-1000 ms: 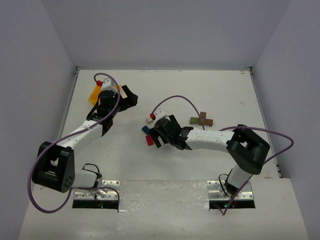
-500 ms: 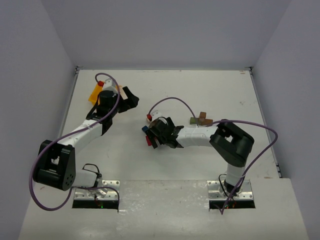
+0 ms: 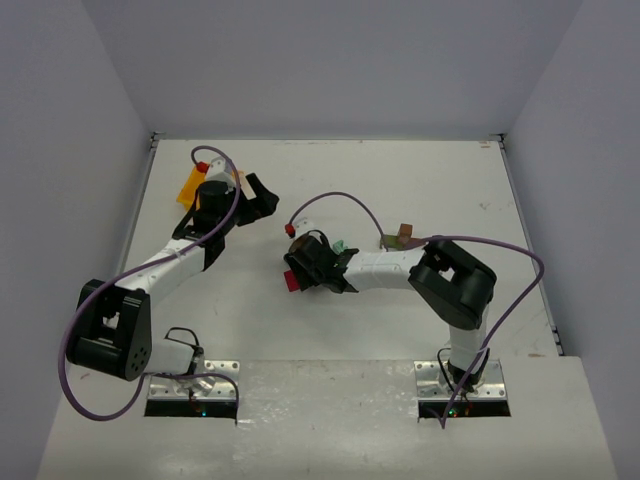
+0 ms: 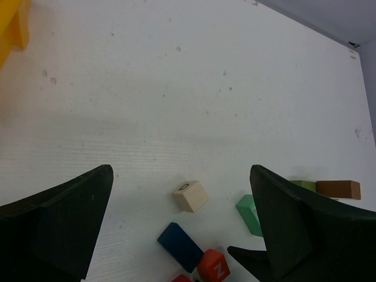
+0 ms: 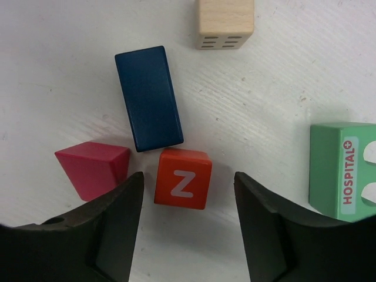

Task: Build the wood block tower

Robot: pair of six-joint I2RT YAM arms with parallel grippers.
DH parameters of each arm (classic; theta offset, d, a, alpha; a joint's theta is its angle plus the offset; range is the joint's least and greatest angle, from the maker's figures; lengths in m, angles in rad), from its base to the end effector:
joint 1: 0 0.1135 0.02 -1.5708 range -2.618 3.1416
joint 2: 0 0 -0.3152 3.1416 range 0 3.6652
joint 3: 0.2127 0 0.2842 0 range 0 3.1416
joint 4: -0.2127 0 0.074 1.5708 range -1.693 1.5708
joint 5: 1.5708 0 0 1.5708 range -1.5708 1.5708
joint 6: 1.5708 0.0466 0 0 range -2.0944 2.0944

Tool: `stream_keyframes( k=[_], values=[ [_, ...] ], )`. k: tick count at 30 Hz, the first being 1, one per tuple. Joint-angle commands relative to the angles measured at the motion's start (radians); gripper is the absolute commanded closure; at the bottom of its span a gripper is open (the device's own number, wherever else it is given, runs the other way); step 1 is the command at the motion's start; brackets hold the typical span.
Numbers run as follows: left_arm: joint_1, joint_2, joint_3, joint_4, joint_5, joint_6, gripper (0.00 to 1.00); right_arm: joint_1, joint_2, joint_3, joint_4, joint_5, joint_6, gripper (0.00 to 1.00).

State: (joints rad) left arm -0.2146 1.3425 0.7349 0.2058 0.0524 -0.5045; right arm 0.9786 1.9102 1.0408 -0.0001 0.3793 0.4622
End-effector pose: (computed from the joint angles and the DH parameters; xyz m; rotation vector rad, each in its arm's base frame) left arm 0.3140 -0.0709 0.2640 -0.2557 1.9926 -0.5169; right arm 0.2519 0.3436 0.1476 -0.4435 2.3300 0.2296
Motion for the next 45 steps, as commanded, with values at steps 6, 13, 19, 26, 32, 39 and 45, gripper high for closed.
stream_keyframes(
  k=[6, 13, 19, 26, 32, 39, 45],
  values=[
    [0.012, 0.011, 0.036, 0.061, 0.034, 0.006, 0.00, 0.014, -0.002, 0.059, 0.016, 0.055, 0.066, 0.50],
    [0.012, 0.017, 0.038, 0.061, 0.038, 0.009, 0.00, 0.017, -0.002, 0.068, 0.008, 0.049, 0.069, 0.71],
    [0.014, 0.017, 0.039, 0.062, 0.041, 0.008, 0.00, 0.018, -0.083, 0.056, 0.057, 0.074, -0.097, 0.83],
    [0.014, 0.018, 0.037, 0.068, 0.034, 0.012, 0.00, -0.038, -0.250, 0.094, 0.103, 0.072, -0.458, 0.85],
    [0.014, 0.020, 0.023, 0.110, 0.029, 0.034, 0.00, -0.360, -0.508, -0.020, 0.066, -0.519, -0.644, 0.90],
    [0.013, 0.031, 0.017, 0.152, 0.036, 0.074, 0.00, -0.704, -0.643, 0.100, -0.345, -1.076, -1.104, 0.90],
    [0.014, 0.026, 0.045, 0.116, -0.024, 0.119, 0.00, -0.955, -0.624, 0.197, -0.674, -1.178, -1.440, 0.92]
  ],
)
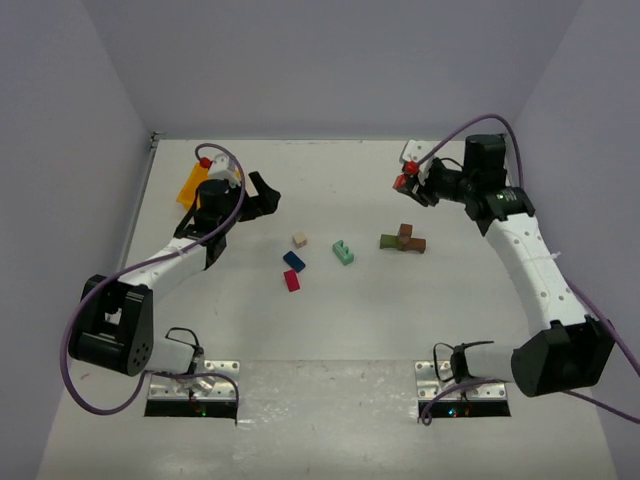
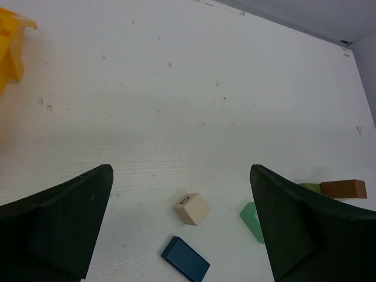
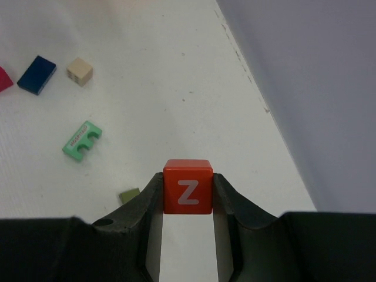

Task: Build the wood block tower

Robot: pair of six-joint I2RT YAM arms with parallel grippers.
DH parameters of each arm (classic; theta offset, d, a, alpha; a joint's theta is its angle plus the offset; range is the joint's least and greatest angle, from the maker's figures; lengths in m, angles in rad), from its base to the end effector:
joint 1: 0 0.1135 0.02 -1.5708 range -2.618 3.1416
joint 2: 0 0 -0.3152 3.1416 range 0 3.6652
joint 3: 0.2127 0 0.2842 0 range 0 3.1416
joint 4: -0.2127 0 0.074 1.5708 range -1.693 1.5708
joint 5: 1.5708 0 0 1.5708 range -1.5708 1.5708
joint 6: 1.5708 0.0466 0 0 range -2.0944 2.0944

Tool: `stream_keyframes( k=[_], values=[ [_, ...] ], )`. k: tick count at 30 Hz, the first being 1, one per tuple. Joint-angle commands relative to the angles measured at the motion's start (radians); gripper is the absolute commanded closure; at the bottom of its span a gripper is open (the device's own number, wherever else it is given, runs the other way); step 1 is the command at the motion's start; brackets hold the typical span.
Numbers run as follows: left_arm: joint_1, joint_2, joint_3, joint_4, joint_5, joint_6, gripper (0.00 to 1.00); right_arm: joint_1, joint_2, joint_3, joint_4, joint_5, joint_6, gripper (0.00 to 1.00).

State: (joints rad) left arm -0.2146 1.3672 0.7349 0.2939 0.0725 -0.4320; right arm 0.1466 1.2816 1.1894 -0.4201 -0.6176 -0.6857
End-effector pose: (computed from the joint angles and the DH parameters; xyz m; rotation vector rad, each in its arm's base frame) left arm 0.3212 -0.0735 0.2664 -0.1609 1.9340 -0.5032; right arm 0.3026 0.0720 0.3949 -1.1269 1.6451 0.2974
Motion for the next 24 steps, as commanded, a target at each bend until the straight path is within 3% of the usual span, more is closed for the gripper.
stream_keyframes(
  k=[1, 6, 13, 24],
  values=[
    [0.014, -0.003, 0.046, 0.021, -0.050, 0.055, 0.00, -0.187, 0.009, 0.045, -0.305, -0.197, -0.331, 0.93],
    [0.012, -0.015, 0.043, 0.042, -0.047, 0.083, 0.00, -0.331, 0.099, 0.069, -0.492, -0.196, -0.554, 0.93],
    [0.012, -0.009, 0.052, 0.090, 0.014, 0.087, 0.00, -0.366, 0.183, 0.044, -0.611, -0.163, -0.669, 0.93],
    [0.012, 0.004, 0.098, 0.075, 0.111, 0.059, 0.00, -0.366, 0.270, -0.059, -0.456, -0.240, -0.561, 0.90]
  ],
)
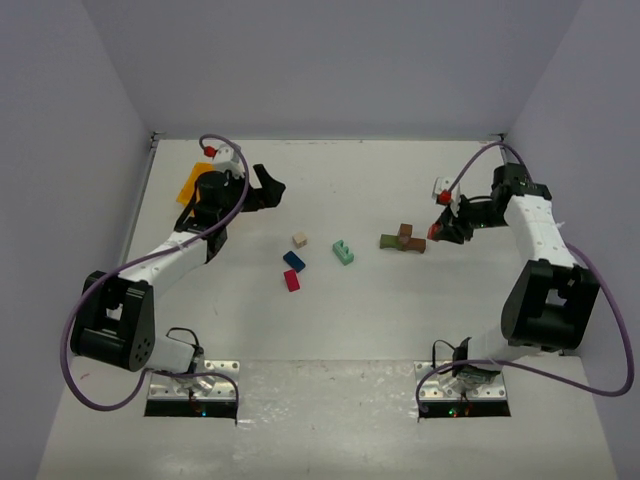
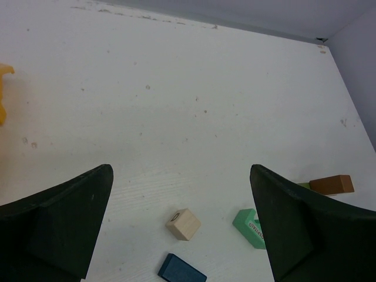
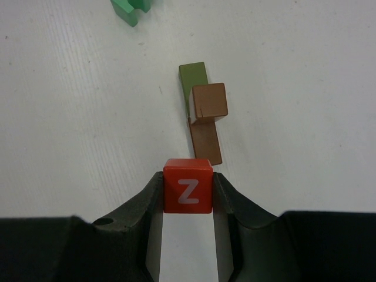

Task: Build the wood block tower

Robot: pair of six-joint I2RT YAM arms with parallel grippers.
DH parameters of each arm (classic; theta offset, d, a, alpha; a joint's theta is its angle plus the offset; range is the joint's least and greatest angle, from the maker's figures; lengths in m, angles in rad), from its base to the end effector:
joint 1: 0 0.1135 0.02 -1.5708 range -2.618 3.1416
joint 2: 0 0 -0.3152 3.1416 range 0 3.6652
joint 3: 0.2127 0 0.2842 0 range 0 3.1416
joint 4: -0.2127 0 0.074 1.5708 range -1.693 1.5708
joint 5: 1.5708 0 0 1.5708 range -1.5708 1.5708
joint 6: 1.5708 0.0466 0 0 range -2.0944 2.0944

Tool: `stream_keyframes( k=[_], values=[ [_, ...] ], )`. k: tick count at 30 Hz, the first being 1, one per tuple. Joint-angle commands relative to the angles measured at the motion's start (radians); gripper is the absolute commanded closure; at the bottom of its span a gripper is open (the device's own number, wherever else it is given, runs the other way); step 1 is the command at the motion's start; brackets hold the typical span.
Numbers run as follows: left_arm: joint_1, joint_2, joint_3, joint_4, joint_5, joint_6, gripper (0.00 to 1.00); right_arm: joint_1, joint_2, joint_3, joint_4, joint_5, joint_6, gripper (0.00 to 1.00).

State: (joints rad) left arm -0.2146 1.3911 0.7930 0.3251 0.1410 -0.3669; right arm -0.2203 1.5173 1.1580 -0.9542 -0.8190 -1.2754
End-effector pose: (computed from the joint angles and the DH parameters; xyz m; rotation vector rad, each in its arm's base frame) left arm 0.3334 -0.0794 0.2844 -0.0424 1.8744 -0.5337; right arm 0.3111 -0.0348 0.2844 -1.2976 1.9650 0.5413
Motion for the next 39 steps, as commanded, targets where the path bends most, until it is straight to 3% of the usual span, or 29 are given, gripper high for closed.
stream_keyframes(
  k=[1, 19, 39],
  values=[
    [0.012, -0.023, 0.038, 0.043, 0.042, -0.007, 0.00, 0.001, 0.039, -0.033, 0.089, -0.035, 0.034, 0.90],
    [0.011, 0.016, 0.075, 0.064, 0.058, 0.002, 0.00, 0.073, 0.158, -0.048, 0.257, 0.093, 0.153, 0.88],
    [0.011, 0.030, 0.081, 0.064, 0.070, 0.029, 0.00, 0.131, 0.251, -0.020, 0.298, 0.172, 0.140, 0.82]
  ],
)
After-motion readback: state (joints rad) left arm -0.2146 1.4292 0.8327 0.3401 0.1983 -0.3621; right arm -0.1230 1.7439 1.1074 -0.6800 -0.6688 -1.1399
